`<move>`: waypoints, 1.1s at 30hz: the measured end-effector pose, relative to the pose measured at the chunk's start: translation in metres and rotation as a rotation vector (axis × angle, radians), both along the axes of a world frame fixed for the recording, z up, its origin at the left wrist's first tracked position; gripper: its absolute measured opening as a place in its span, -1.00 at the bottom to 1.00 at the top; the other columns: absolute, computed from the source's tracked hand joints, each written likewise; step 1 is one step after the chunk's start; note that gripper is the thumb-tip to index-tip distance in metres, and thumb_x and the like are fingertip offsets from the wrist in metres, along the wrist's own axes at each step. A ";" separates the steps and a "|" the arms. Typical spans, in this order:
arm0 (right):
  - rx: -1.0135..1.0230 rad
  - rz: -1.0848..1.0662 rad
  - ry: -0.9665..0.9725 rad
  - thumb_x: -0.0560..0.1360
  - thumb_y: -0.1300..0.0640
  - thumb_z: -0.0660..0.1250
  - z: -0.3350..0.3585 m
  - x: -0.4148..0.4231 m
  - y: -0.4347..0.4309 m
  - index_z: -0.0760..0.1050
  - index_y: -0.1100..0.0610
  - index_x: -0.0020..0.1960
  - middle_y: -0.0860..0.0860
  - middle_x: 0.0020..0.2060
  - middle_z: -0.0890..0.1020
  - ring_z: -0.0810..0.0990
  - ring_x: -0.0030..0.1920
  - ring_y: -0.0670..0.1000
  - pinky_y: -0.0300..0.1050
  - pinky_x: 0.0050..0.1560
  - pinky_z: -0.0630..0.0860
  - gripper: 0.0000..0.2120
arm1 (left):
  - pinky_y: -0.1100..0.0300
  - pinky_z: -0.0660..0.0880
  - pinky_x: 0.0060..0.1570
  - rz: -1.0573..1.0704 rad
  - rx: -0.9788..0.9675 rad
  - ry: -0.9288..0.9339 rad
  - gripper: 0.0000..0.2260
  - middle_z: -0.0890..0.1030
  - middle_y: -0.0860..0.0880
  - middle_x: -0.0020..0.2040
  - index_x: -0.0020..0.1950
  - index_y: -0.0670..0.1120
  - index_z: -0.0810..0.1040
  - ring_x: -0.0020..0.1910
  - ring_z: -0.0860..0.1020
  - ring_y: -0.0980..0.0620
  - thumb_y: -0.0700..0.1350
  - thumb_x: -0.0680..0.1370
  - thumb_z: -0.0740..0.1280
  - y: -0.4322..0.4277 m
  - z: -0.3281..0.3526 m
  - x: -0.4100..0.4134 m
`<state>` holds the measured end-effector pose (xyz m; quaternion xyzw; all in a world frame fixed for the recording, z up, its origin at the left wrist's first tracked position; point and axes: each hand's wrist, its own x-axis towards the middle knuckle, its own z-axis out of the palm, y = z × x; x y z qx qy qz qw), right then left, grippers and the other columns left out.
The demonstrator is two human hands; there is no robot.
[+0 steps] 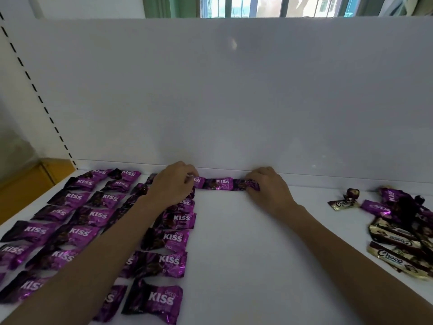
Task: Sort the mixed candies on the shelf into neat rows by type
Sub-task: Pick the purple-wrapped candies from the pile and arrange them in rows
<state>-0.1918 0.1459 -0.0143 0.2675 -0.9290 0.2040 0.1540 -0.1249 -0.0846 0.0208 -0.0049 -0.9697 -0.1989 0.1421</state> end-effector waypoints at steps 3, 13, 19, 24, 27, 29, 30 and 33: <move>-0.010 -0.029 0.014 0.44 0.17 0.33 0.002 0.000 0.005 0.57 0.14 0.06 0.10 0.00 0.58 0.46 0.08 0.16 -0.01 0.00 0.41 -0.79 | 0.06 0.47 0.04 -0.006 0.007 0.007 -0.80 0.54 -0.08 0.03 0.10 -0.07 0.57 0.01 0.52 -0.05 -0.21 0.54 0.23 0.005 0.002 0.004; -0.039 -0.062 0.013 0.44 0.20 0.32 0.017 0.010 0.068 0.51 0.15 0.18 0.11 0.13 0.54 0.44 0.18 0.14 -0.01 0.08 0.41 -0.69 | 0.09 0.42 0.03 -0.119 0.009 0.038 -0.80 0.53 -0.11 0.00 0.11 -0.09 0.57 0.03 0.50 -0.08 -0.20 0.52 0.25 0.085 0.005 0.008; -0.019 -0.145 -0.040 0.48 0.22 0.29 0.036 0.016 0.171 0.47 0.15 0.23 0.12 0.14 0.52 0.44 0.17 0.12 -0.02 0.10 0.43 -0.68 | 0.00 0.42 0.13 -0.298 0.050 0.015 -0.80 0.52 -0.06 0.03 0.13 -0.06 0.55 0.08 0.48 -0.05 -0.13 0.52 0.28 0.188 0.009 -0.014; 0.048 -0.283 -0.096 0.49 0.21 0.26 0.039 0.020 0.270 0.49 0.15 0.21 0.12 0.12 0.55 0.45 0.16 0.13 -0.04 0.14 0.40 -0.71 | 0.09 0.39 0.11 -0.479 0.030 -0.003 -0.78 0.53 -0.09 0.11 0.18 -0.04 0.53 0.13 0.44 -0.06 -0.11 0.54 0.27 0.285 -0.001 -0.027; 0.070 -0.301 -0.142 0.50 0.10 0.27 0.035 0.022 0.307 0.52 0.11 0.17 0.11 0.09 0.57 0.47 0.15 0.13 -0.01 0.17 0.41 -0.74 | 0.08 0.38 0.12 -0.542 0.008 -0.014 -0.75 0.54 -0.07 0.14 0.22 -0.06 0.52 0.15 0.43 -0.08 -0.14 0.55 0.27 0.322 -0.010 -0.035; 0.071 -0.300 -0.153 0.50 0.08 0.28 0.033 0.022 0.323 0.54 0.07 0.13 0.09 0.08 0.58 0.47 0.15 0.11 0.04 0.17 0.42 -0.78 | 0.06 0.37 0.17 -0.549 -0.016 -0.054 -0.71 0.52 -0.06 0.20 0.27 -0.07 0.47 0.20 0.41 -0.09 -0.15 0.55 0.26 0.336 -0.016 -0.041; 0.088 -0.301 -0.158 0.50 0.10 0.28 0.032 0.021 0.330 0.54 0.06 0.13 0.07 0.10 0.58 0.46 0.17 0.10 0.06 0.19 0.41 -0.78 | 0.04 0.37 0.19 -0.547 -0.038 -0.077 -0.71 0.52 -0.07 0.20 0.27 -0.08 0.47 0.22 0.41 -0.09 -0.16 0.55 0.26 0.341 -0.018 -0.043; 0.141 -0.298 -0.162 0.50 0.17 0.25 0.031 0.016 0.345 0.50 0.08 0.19 0.06 0.20 0.53 0.40 0.25 0.09 0.06 0.26 0.35 -0.72 | 0.01 0.37 0.20 -0.482 -0.081 -0.079 -0.72 0.53 -0.09 0.17 0.27 -0.07 0.49 0.21 0.41 -0.09 -0.11 0.56 0.26 0.355 -0.023 -0.045</move>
